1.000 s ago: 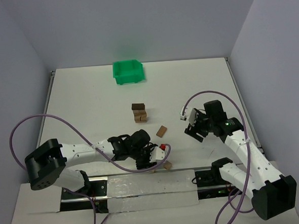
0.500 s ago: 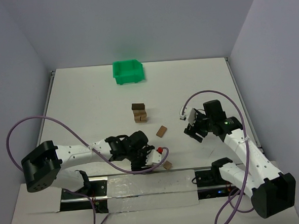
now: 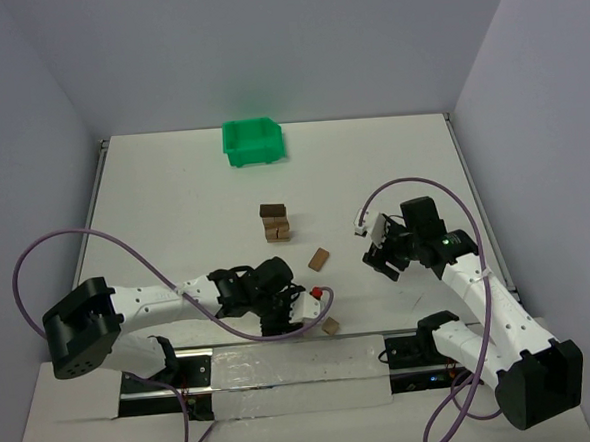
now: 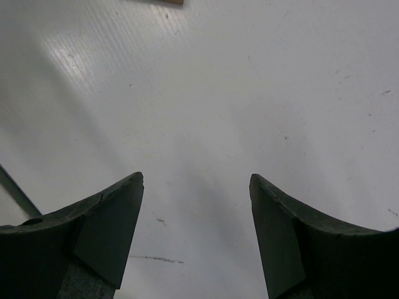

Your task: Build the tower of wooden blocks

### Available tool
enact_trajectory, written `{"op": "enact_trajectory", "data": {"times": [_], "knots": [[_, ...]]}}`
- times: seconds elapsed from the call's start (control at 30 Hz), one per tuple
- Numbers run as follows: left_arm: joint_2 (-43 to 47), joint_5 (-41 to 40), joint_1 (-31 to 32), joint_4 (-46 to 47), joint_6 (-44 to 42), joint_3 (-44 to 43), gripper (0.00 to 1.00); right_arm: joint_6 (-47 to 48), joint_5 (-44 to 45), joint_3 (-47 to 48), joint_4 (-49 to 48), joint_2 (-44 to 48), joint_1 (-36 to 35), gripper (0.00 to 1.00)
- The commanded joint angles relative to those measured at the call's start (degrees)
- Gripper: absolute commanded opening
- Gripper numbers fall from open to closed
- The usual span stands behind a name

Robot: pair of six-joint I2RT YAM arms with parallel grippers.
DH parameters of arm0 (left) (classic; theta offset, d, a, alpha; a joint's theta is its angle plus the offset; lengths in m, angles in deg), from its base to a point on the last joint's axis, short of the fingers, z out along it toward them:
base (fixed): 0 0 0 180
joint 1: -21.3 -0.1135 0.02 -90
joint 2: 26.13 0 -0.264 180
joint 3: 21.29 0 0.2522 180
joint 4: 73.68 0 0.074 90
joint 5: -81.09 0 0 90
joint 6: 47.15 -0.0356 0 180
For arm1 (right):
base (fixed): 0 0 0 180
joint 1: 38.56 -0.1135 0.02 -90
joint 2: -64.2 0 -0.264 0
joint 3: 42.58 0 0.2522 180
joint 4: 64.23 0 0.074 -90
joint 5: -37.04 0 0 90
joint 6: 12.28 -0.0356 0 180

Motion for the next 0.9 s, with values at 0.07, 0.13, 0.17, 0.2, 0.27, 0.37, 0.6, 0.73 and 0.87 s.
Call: {"op": "enact_trajectory", "data": {"times": [0.07,0.13,0.17,0.2,0.27,0.37,0.6,0.73,0.87], "knots": [[-1.3,-0.39,0.04,4.23,2.15,-2.67,0.61,-0.45,-0.47,1.34,-1.87,-0.42,0.37,0.76],[-1.47,0.28,0.13,4.31,2.32,-2.75,0.61,-0.45,-0.3,1.34,-1.87,-0.59,0.37,0.76],[-1.9,0.45,0.56,4.4,2.15,-2.84,0.61,-0.28,-0.22,1.16,-1.87,-0.76,0.46,0.76],[-1.91,0.46,0.56,4.4,2.14,-2.84,0.61,-0.27,-0.22,1.16,-1.96,-0.77,0.38,0.76],[-2.6,0.97,1.08,4.57,1.97,-2.93,0.61,-0.19,-0.13,1.07,-2.05,-0.77,0.46,0.76],[-3.26,1.35,1.32,4.89,2.34,-3.18,0.6,-0.18,-0.04,0.83,-2.05,-0.85,0.37,0.76],[-4.41,1.65,1.44,5.67,2.72,-3.55,0.56,0.59,0.84,-0.33,-2.18,-0.15,0.41,0.76],[-4.65,0.98,1.44,6.08,2.85,-3.62,0.49,0.69,0.79,-0.24,-2.28,-0.55,0.48,0.75],[-4.86,-0.42,1.44,5.84,2.99,-3.63,0.4,0.78,0.58,-0.24,-2.52,-0.94,0.55,0.75]]}}
